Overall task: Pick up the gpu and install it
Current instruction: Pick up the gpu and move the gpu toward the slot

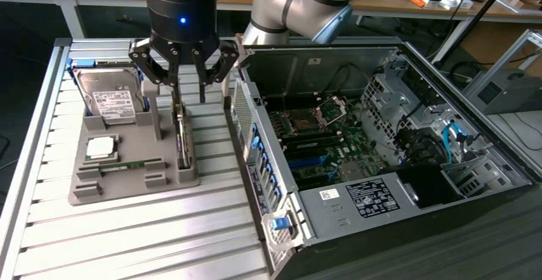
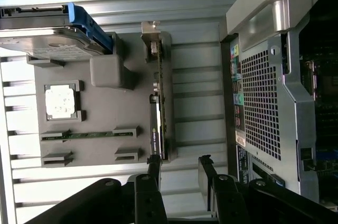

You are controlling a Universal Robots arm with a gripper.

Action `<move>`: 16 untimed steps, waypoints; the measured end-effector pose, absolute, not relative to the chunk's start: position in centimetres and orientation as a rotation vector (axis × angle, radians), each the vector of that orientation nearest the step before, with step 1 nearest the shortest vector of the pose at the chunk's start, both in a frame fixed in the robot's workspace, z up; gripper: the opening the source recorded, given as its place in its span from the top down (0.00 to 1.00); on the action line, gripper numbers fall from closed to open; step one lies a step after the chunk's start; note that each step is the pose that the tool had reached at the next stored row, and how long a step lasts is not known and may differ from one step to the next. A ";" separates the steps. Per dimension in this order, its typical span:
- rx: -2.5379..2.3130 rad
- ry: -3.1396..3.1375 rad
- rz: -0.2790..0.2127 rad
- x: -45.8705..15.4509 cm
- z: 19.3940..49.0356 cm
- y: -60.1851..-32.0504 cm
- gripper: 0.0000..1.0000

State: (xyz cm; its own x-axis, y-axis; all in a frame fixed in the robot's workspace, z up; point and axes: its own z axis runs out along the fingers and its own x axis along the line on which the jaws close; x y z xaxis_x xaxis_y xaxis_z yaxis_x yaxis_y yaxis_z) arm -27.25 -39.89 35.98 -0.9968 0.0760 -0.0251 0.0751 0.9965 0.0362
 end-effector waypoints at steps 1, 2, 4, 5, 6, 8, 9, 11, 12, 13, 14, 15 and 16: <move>0.118 3.112 0.055 -27.2 35.9 -39.9 0.58; 0.118 3.112 0.055 -27.2 35.9 -39.9 0.58; 0.118 3.112 0.055 -27.2 35.9 -39.9 0.58; 0.118 3.112 0.055 -27.2 35.8 -39.9 0.58; 0.118 3.112 0.055 -27.2 35.8 -39.9 0.58; 0.118 3.112 0.055 -27.2 35.8 -39.9 0.58; 0.118 3.112 0.055 -27.2 35.8 -39.9 0.58; 0.118 3.112 0.055 -27.2 35.7 -39.9 0.58; 0.118 3.112 0.055 -27.2 35.7 -39.9 0.58; 0.118 3.112 0.055 -27.2 35.7 -39.9 0.58; 0.118 3.112 0.055 -27.2 35.7 -39.9 0.58; 0.118 3.112 0.055 -27.2 35.6 -39.9 0.58; 0.118 3.112 0.055 -27.2 35.6 -39.9 0.58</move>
State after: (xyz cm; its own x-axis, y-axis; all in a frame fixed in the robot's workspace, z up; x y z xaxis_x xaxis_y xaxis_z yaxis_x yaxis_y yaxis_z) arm -27.25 -39.89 35.58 -0.9968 0.0760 -0.0251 0.0751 0.9965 0.0362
